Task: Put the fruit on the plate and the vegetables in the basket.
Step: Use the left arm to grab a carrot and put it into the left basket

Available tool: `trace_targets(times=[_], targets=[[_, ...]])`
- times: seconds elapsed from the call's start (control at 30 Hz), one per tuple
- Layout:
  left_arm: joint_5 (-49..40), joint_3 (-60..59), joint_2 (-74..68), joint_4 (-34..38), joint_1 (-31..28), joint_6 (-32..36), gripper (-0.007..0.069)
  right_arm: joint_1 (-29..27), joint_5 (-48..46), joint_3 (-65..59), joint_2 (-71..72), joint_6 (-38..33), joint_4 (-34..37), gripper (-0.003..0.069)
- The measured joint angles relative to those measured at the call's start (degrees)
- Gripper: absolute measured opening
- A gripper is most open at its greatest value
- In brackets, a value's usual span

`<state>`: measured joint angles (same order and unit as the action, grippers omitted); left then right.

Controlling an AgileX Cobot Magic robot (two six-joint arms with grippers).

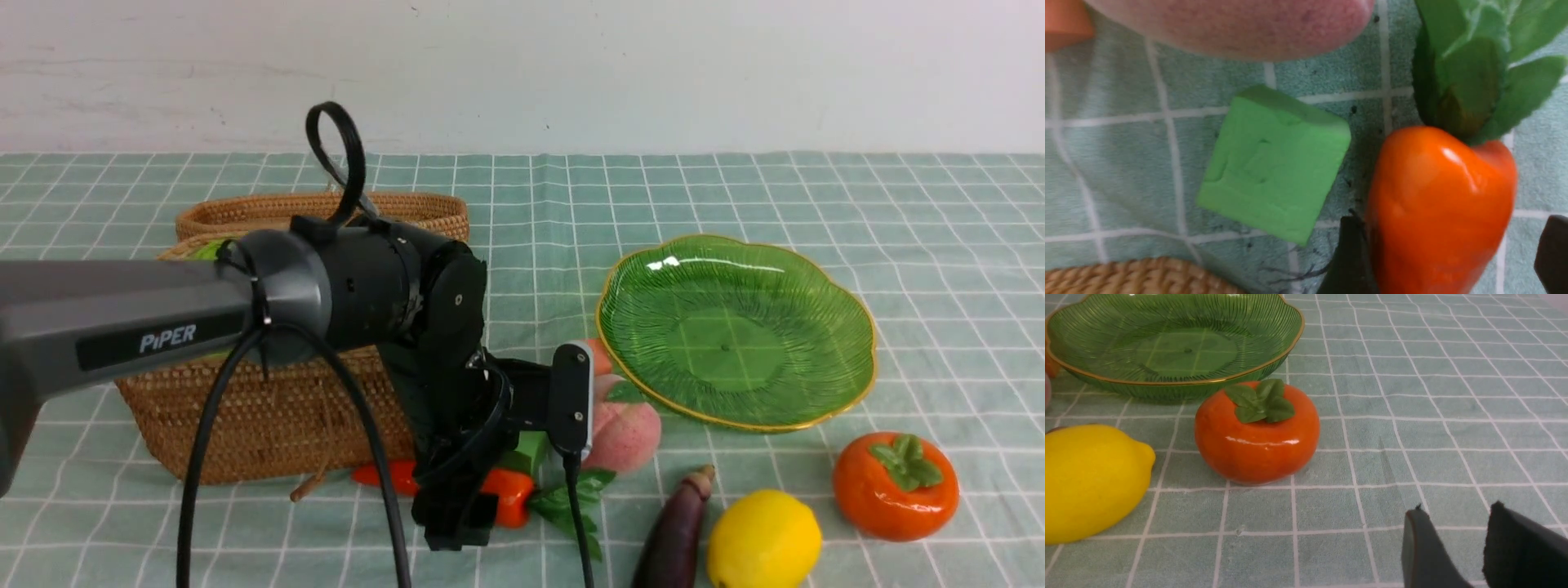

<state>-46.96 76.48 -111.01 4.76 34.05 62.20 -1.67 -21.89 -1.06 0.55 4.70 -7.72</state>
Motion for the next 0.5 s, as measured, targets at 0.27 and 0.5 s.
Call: trace_targets(times=[0.27, 0.5], targets=[[-0.94, 0.06, -0.55, -0.05, 0.00, -0.47, 0.0447, 0.00, 0.00, 0.00, 0.00, 0.00, 0.00, 0.0241], [-1.55, 0.06, -0.59, 0.68, 0.00, -0.54, 0.0343, 0.00, 0.00, 0.00, 0.00, 0.00, 0.00, 0.0241]])
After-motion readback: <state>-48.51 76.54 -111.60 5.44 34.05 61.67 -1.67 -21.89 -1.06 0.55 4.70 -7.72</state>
